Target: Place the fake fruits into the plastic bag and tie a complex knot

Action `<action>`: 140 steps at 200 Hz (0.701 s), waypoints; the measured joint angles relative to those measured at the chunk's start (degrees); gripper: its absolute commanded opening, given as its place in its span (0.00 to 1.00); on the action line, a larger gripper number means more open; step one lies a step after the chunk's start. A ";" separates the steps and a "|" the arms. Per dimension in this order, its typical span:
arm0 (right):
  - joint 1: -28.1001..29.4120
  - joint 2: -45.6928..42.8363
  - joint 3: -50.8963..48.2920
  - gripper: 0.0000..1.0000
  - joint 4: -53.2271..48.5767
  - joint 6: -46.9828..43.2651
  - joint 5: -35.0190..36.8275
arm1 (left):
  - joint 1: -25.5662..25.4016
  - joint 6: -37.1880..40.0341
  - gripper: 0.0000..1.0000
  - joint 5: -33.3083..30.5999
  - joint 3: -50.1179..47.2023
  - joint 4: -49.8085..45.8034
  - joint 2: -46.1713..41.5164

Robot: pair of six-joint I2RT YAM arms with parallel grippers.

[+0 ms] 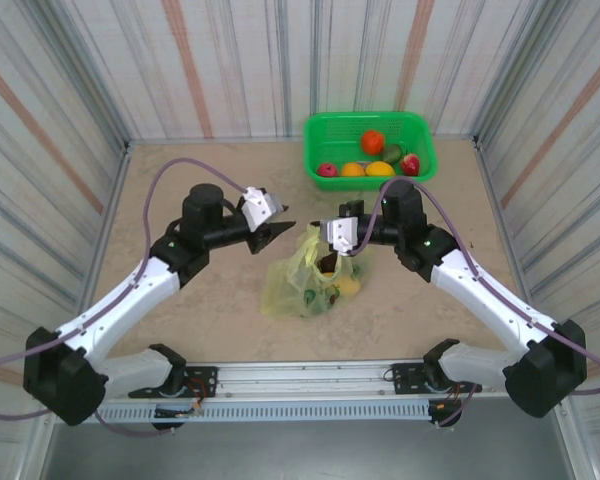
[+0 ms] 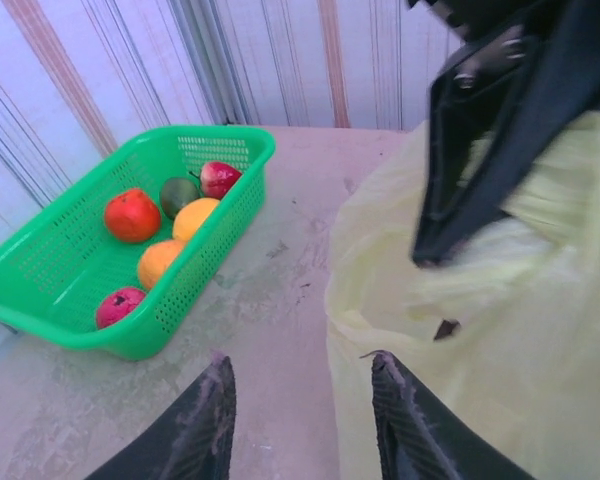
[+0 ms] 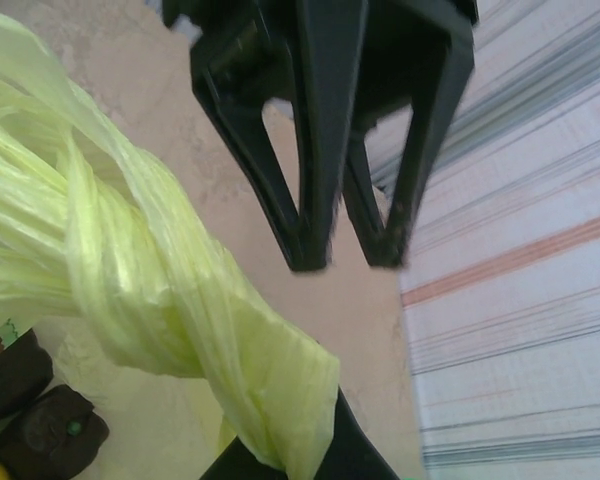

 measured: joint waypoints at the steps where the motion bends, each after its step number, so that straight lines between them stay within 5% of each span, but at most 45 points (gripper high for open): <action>1: 0.00 0.00 0.00 0.00 0.00 0.00 -0.04 | 0.00 -0.07 0.43 0.07 0.22 0.00 0.33; 47: -0.37 0.00 -0.02 0.01 0.02 0.26 -0.96 | -2.05 2.08 0.51 2.97 5.20 -2.82 8.55; 140: -0.74 0.00 -0.33 0.01 0.48 0.74 -2.12 | -4.76 5.86 0.55 9.16 6.62 -6.23 9.42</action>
